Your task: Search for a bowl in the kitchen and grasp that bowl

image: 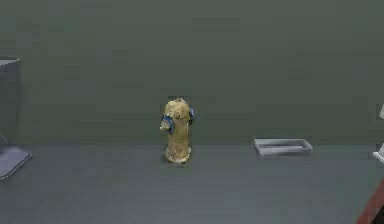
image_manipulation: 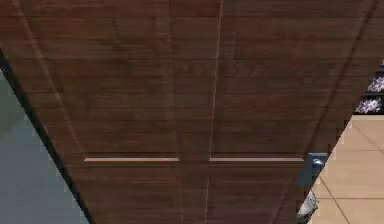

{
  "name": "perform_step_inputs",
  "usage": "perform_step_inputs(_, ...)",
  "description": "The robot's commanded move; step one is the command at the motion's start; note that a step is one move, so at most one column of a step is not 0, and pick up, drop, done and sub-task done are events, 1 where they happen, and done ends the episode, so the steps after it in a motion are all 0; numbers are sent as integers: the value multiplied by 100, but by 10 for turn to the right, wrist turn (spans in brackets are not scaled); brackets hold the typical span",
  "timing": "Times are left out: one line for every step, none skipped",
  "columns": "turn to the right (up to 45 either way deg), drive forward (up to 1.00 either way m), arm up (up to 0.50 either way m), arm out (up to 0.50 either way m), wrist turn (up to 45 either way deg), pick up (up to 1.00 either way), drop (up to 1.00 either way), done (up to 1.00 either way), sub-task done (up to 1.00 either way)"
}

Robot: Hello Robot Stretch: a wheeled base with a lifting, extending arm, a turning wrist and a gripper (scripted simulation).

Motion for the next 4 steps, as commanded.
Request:
perform_step_inputs(-450,0,0,0,0,0,0,0,0)
perform_step_inputs(-450,0,0,0,0,0,0,0,0)
perform_step_inputs(-450,0,0,0,0,0,0,0,0)
perform_step_inputs(-180,0,0,0,0,0,0,0,0)
